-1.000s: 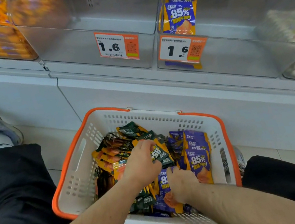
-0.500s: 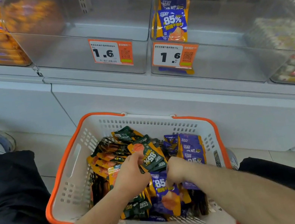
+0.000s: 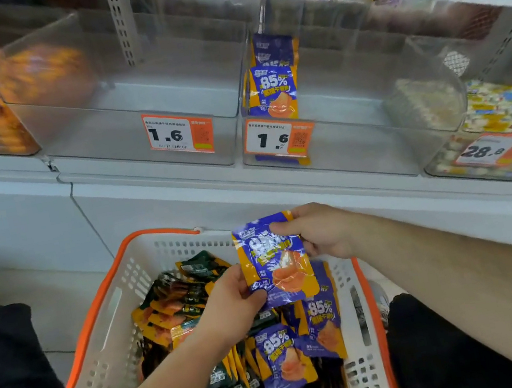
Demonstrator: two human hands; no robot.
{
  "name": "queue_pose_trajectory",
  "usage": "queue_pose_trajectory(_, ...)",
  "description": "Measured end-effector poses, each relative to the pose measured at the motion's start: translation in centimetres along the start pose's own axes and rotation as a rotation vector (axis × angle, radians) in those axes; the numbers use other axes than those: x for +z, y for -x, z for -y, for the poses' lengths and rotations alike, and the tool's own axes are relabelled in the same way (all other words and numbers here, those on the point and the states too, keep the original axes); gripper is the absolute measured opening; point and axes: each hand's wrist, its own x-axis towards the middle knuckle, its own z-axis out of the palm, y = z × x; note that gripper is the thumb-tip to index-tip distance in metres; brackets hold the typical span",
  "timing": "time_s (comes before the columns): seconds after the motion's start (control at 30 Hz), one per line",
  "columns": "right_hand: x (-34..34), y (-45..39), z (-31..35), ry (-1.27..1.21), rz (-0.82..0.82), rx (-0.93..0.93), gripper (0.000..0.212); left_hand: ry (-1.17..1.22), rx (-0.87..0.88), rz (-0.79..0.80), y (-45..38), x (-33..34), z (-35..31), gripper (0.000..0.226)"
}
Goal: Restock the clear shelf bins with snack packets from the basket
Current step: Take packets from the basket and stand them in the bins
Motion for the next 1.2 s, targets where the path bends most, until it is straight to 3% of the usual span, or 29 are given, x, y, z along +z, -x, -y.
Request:
queue_pose_trajectory(0.13, -0.6, 1.1, 1.0, -0.034, -0.090, -0.055, 0.045, -0.005, 0.071, -0.028, -0.1, -0.4, -2.6, 0.034)
queue_pose_trajectory(0.23, -1.7, 2.2, 2.4, 0.024, -0.092, -0.134, 0.018, 0.052, 0.099, -0.022, -0.5, -0.6, -5.0, 0.032)
queue_pose_trajectory(0.37, -3.5, 3.4, 5.6, 0.005, -0.123, -0.247, 0.004, 0.062, 0.173, -0.075, -1.9, -1.1, -8.9, 0.031)
queue_pose_trajectory(0.57, -6.9, 4.4, 11.5, -0.127, -0.233, -0.394, 0.010, -0.075, 0.458, -0.266, -5.7, -2.7, -16.3, 0.018)
queue_pose_trajectory(0.67, -8.8, 3.8, 14.2, -0.209, -0.306, -0.424, 0.009, -0.284, 0.692, -0.511, -8.7, -3.9, -19.3, 0.015)
queue_pose_trajectory(0.73, -10.1, 2.7, 15.3, -0.280, -0.381, -0.391, 0.027, -0.477, 0.790, -0.655, -10.7, -5.1, -20.8, 0.022)
queue_pose_trajectory(0.8, -11.3, 1.2, 16.1, -0.321, -0.481, -0.361, 0.031, -0.747, 0.666, -0.661, -12.8, -6.3, -21.2, 0.040)
queue_pose_trajectory(0.87, -12.3, -0.6, 16.4, -0.255, -0.568, -0.331, 0.026, -1.040, 0.501, -0.652, -13.8, -6.5, -20.7, 0.043)
queue_pose_trajectory(0.93, -12.8, -2.5, 16.6, -0.156, -0.591, -0.280, 0.026, -1.215, 0.482, -0.665, -14.2, -6.0, -20.0, 0.044)
queue_pose_trajectory(1.1, -11.8, -6.0, 16.1, 0.092, -0.359, 0.050, 0.022, -1.276, 0.449, -0.664, -14.4, -5.9, -19.8, 0.049)
queue_pose_trajectory(1.2, -10.4, -6.9, 15.7, 0.102, -0.350, 0.189, 0.014, -1.302, 0.472, -0.687, -14.4, -5.7, -19.5, 0.048)
